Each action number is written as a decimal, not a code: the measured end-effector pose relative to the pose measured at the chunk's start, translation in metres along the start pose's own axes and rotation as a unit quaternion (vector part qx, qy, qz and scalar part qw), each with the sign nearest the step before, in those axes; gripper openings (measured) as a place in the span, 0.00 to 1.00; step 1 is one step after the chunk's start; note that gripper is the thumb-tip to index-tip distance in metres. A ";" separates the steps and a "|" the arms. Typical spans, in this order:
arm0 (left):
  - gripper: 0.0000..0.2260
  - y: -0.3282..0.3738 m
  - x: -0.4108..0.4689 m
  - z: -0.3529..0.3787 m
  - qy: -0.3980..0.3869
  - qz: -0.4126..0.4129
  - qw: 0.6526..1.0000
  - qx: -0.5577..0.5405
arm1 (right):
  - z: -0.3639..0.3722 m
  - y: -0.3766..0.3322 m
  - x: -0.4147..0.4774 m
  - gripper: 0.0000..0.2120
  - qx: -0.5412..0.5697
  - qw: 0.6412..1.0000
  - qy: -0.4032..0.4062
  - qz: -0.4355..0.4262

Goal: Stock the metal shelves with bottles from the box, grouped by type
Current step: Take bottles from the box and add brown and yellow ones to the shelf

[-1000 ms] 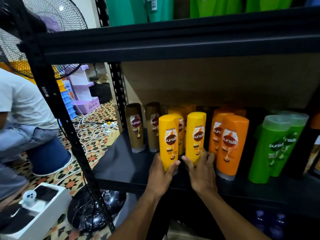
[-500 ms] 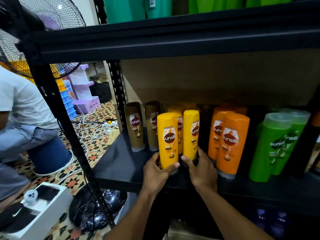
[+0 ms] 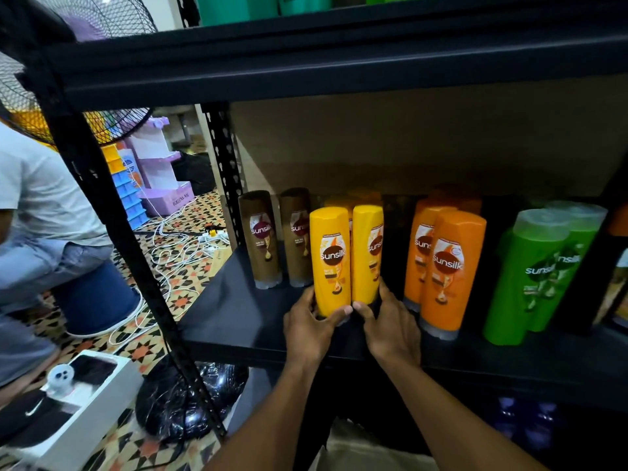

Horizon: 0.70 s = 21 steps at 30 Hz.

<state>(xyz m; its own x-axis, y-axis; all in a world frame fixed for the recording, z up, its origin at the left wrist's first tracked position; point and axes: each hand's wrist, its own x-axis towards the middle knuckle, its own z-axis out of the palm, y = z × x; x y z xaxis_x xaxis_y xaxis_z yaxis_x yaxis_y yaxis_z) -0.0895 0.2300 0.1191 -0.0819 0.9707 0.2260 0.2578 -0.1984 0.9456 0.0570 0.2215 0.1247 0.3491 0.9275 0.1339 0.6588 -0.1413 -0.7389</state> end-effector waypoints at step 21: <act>0.37 0.011 -0.017 -0.012 -0.022 0.005 0.998 0.063 | -0.024 0.013 -0.051 0.37 -0.044 0.997 -0.030 -0.053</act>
<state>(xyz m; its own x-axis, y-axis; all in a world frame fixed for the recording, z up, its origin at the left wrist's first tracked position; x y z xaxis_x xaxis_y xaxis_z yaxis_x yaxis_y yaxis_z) -0.0963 0.2097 0.1287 -0.0378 0.9743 0.2221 0.3768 -0.1920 0.9062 0.0633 0.1639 0.1242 0.2357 0.9573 0.1676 0.7463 -0.0678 -0.6621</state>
